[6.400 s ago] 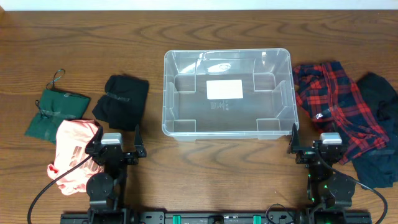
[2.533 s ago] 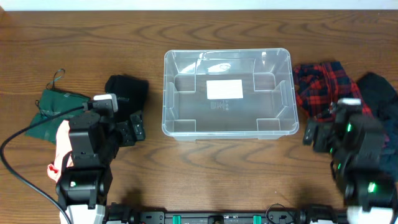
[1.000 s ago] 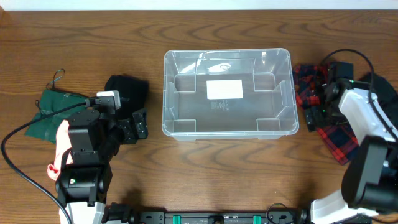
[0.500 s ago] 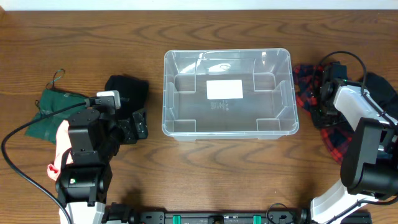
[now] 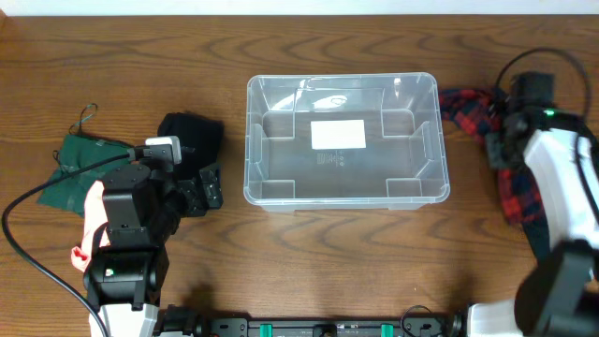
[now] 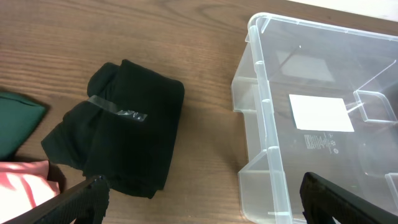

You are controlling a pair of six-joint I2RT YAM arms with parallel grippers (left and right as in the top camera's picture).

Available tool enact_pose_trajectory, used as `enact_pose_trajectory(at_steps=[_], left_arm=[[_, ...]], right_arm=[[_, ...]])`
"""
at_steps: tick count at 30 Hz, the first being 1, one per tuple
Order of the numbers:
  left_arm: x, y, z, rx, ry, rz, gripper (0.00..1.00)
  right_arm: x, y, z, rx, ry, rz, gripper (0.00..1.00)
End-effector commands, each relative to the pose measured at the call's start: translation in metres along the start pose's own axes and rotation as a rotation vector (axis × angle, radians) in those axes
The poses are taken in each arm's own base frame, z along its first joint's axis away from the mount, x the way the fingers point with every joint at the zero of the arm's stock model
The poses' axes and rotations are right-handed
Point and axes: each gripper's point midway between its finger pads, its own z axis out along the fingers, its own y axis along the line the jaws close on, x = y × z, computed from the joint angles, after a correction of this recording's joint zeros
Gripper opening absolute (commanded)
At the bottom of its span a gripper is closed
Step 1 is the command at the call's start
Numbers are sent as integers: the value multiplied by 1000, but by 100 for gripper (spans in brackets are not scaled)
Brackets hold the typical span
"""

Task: Pack container
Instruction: 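Carry the plaid shirt into the clear bin and release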

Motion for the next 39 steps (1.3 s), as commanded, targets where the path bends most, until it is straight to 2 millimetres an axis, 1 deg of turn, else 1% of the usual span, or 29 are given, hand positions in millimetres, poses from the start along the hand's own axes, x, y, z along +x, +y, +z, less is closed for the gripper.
enact_pose_trajectory(at_steps=[1, 2, 3, 4, 7, 8, 9, 12, 15, 17, 19, 21, 23, 25, 28, 30, 33, 35, 36, 37, 38, 39], left_arm=[[-11, -2, -5, -4, -30, -1, 98], [-11, -2, -5, -4, -30, -1, 98], [-11, -2, -5, -4, -30, -1, 98], [-11, -2, -5, -4, -30, -1, 98], [-11, -2, -5, -4, -30, -1, 98], [-11, -2, -5, -4, -30, -1, 98], [-11, -2, -5, -4, -30, -1, 98], [-11, -2, -5, -4, -30, -1, 98], [-11, -2, -5, -4, -30, -1, 98], [-11, -2, -5, -4, -30, -1, 98], [-11, -2, -5, -4, -30, -2, 98], [-11, -2, -5, -4, -30, -2, 98], [-11, -2, -5, -4, -30, -1, 98], [-11, -2, -5, -4, -30, -2, 98], [-11, -2, -5, -4, -30, -2, 98], [-11, -2, -5, -4, -30, -1, 98], [-11, -2, -5, -4, -30, -1, 98], [-11, -2, -5, -4, -30, -1, 98], [-11, -2, -5, -4, -30, -1, 98], [-11, -2, -5, -4, -30, -1, 98], [-11, -2, -5, -4, -30, -1, 98], [-11, -2, -5, -4, -30, -1, 98]], right_arm=[[-40, -25, -80, 36, -252, 71, 1], [-45, -26, -95, 34, -297, 76, 1], [-51, -22, -117, 14, -362, 73, 1], [-54, -19, -129, -1, -397, 67, 1], [-61, 3, -167, -63, -504, 81, 1], [-62, 12, -176, -88, -529, 90, 1], [-63, 22, -185, -114, -552, 88, 1], [-67, 64, -207, -204, -609, 7, 1], [-71, 109, -219, -261, -646, -123, 1], [-73, 134, -221, -282, -656, -208, 1], [-73, 162, -218, -299, -648, -300, 1], [-71, 186, -208, -309, -620, -381, 1], [-69, 207, -195, -318, -578, -429, 1], [-64, 225, -176, -320, -522, -478, 1], [-55, 244, -146, -314, -427, -535, 1], [-45, 257, -127, -336, -362, -577, 1], [-29, 277, -104, -402, -267, -645, 1], [-25, 284, -92, -406, -228, -647, 1], [-23, 286, -88, -405, -216, -649, 6], [-23, 287, -84, -403, -208, -653, 30], [-23, 288, -85, -403, -210, -653, 70], [-25, 289, -86, -400, -220, -652, 99]])
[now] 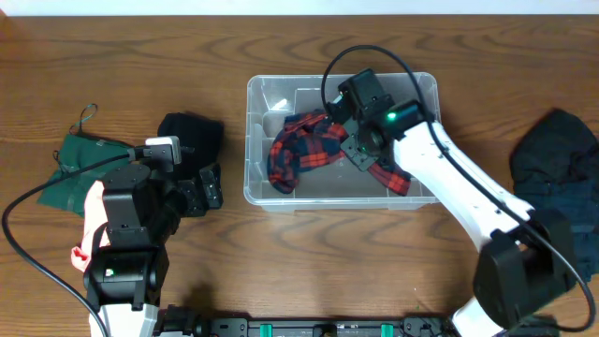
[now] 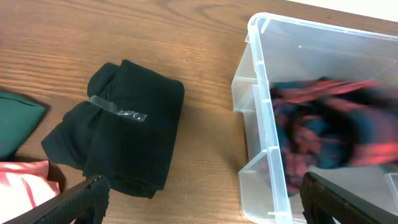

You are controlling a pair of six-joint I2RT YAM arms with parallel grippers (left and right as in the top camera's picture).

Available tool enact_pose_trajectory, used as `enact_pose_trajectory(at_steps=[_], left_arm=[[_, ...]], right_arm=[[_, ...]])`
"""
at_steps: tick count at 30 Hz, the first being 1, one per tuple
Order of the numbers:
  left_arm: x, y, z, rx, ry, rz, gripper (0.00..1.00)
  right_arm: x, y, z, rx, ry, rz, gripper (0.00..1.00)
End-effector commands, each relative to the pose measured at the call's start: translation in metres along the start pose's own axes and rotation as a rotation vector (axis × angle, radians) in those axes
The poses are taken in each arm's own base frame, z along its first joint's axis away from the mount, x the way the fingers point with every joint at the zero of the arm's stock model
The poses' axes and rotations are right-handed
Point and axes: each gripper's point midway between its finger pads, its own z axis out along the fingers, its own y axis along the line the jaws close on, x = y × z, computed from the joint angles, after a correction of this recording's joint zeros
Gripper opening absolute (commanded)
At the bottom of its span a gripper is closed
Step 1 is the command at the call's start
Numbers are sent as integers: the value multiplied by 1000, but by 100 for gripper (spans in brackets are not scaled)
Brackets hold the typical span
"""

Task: Pack container
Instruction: 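Carry the plaid shirt into the clear bin and release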

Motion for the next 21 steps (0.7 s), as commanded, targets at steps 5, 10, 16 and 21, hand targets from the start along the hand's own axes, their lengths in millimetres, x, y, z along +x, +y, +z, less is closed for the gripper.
enact_pose_trajectory(at_steps=[5, 10, 16, 21], left_arm=[[-12, -2, -5, -4, -31, -1, 98], [-12, -2, -5, -4, -34, -1, 98], [-12, -2, -5, -4, -34, -1, 98], [-12, -2, -5, -4, -34, -1, 98]], right_arm=[[-30, -34, -62, 183, -160, 89, 99], [-28, -94, -156, 396, -360, 251, 99], [74, -184, -200, 580, -294, 701, 99], [192, -220, -169, 582, -36, 1130, 99]])
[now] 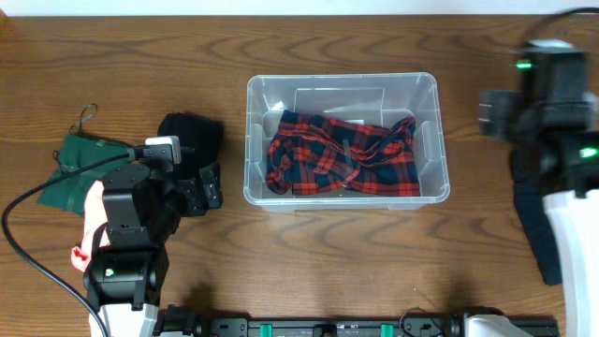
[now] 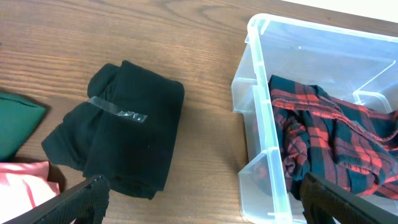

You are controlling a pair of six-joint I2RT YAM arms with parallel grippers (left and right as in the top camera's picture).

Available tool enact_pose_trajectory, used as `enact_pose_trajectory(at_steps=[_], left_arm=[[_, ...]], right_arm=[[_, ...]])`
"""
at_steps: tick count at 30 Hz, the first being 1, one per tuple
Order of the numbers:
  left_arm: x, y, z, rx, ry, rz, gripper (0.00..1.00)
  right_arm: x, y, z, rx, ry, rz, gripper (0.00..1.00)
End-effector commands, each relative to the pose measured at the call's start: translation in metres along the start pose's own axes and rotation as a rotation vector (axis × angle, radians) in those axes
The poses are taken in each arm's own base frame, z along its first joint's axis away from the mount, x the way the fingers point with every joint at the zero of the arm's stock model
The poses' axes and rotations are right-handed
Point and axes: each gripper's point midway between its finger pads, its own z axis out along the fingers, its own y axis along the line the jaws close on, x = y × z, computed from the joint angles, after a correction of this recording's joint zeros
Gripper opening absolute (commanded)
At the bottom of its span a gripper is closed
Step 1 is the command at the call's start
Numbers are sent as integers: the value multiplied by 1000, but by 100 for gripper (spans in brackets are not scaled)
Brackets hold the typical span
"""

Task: Pack container
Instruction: 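Carry the plaid shirt into the clear bin and release, then move the right gripper to the dark navy garment and grasp it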

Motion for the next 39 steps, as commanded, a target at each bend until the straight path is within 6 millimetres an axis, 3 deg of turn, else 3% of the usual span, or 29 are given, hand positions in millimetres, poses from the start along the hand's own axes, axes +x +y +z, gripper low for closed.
enact_pose_trajectory(at_steps=[1, 4, 8, 12, 20, 30, 32, 36, 39], left_arm=[[-11, -2, -5, -4, -30, -1, 98], [-11, -2, -5, -4, -30, -1, 98], [-11, -2, -5, -4, -31, -1, 98], [-11, -2, -5, -4, -30, -1, 98], [-11, -2, -5, -4, -30, -2, 98], [-11, -2, -5, -4, -30, -2, 98], [-11, -2, -5, -4, -30, -1, 98], [-11, -2, -5, -4, -30, -1, 98], [-11, -2, -5, -4, -30, -1, 98]], right_arm=[[45, -34, 44, 83, 206, 202, 99], [92, -55, 68, 150, 362, 229, 99], [155, -66, 94, 243, 515, 201, 99], [193, -70, 116, 328, 565, 157, 99], [232, -58, 153, 330, 621, 138, 99], [262, -63, 175, 352, 729, 163, 99], [264, -64, 177, 352, 733, 173, 90], [262, -65, 178, 353, 726, 177, 46], [262, -65, 178, 353, 726, 176, 31]])
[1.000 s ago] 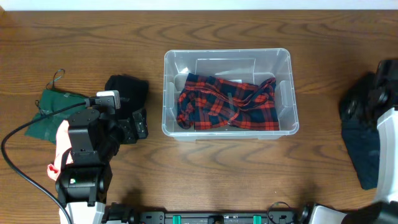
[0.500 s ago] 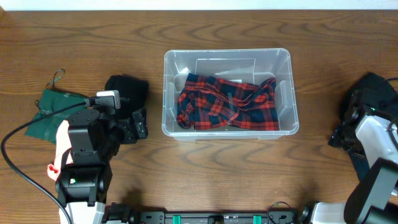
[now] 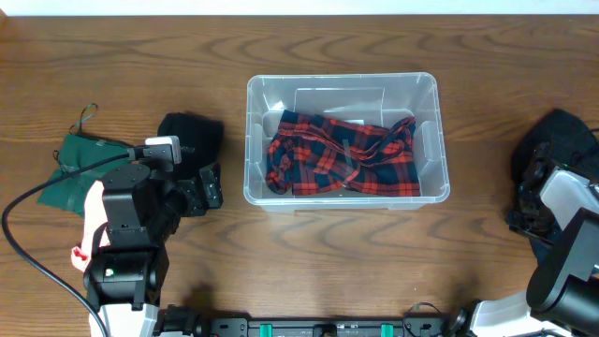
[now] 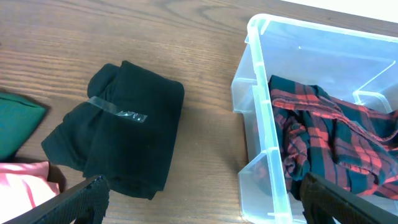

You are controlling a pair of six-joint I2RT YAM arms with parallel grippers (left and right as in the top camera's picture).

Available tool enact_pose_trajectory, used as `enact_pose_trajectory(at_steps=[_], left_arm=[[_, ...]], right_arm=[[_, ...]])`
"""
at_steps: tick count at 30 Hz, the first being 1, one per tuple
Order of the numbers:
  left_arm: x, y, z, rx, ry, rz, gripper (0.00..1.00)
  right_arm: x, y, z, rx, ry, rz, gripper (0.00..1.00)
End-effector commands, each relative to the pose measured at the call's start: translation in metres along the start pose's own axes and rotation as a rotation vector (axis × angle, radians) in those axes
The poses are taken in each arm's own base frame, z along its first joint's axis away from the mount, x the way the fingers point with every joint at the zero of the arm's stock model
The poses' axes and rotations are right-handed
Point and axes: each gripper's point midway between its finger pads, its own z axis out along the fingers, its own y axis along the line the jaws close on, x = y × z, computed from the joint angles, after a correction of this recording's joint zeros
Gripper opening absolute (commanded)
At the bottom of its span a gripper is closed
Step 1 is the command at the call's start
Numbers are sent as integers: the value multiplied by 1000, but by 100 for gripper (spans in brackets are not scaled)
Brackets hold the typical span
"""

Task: Pack container
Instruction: 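Move the right gripper to the dark navy garment and grasp it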

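The clear plastic container (image 3: 254, 140) stands mid-table with a red and blue plaid cloth (image 3: 342, 157) lying loose inside it. In the left wrist view the container wall (image 4: 258, 87) and the plaid cloth (image 4: 323, 137) fill the right side. A folded black cloth (image 4: 121, 134) with a strip of clear tape lies left of the container. My left gripper (image 4: 205, 208) hangs open over bare wood between the two, holding nothing. My right gripper (image 3: 526, 198) is at the far right edge beside a dark cloth (image 3: 560, 139); its jaws do not show.
A green cloth (image 3: 80, 161) and a pink cloth (image 3: 94, 217) lie at the far left, partly under my left arm. A black cable loops off the left edge. Bare wood runs along the back and front of the container.
My right arm has come from the back right down to the front right edge, beside the dark cloth. The plaid cloth lies unchanged in the container. My left arm has not moved.
The container was empty while my right gripper was at the plaid cloth on the table's right. Then that gripper held the plaid over the container, baring a dark cloth at the right. Then the plaid lay in the container with the arm back right, now lower.
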Motion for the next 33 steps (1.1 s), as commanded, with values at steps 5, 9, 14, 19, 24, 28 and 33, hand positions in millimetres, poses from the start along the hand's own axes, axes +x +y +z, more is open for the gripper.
enact_pose_trajectory(at_steps=[5, 9, 14, 19, 24, 28, 33], left_arm=[[-11, -2, -5, -4, -30, -1, 98], [-11, -2, -5, -4, -30, -1, 98], [-11, -2, -5, -4, -30, -1, 98], [-11, -2, -5, -4, -30, -1, 98], [-11, -2, -5, -4, -30, -1, 98], [-11, -2, -5, -4, -30, -1, 98], [-11, -2, -5, -4, -31, -1, 98]], right_arm=[[1, -3, 4, 16, 3, 16, 55], [-2, -2, 4, 14, -6, 22, 63], [-11, -1, 4, 5, -42, 48, 65], [-15, -4, 6, 3, -51, 64, 63], [-13, -4, 9, -18, -37, 54, 40], [-13, -2, 9, -31, -33, 44, 1], [-15, 0, 6, -37, -41, 37, 1]])
